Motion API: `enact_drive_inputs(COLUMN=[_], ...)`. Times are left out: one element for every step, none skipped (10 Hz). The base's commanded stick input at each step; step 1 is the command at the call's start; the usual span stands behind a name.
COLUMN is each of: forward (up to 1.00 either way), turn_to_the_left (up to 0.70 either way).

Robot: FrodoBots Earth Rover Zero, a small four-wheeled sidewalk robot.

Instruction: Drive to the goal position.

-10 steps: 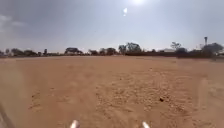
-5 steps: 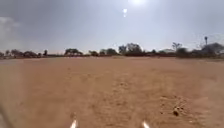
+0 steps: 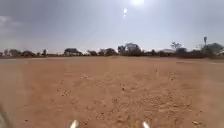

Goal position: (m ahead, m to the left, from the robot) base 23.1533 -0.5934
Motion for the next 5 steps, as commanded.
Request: enact_drive_inputs(forward=[0.70, 0.70, 0.70, 0.70, 0.70], turn_to_the_left=[0.00, 0.00, 0.00, 0.00, 0.00])
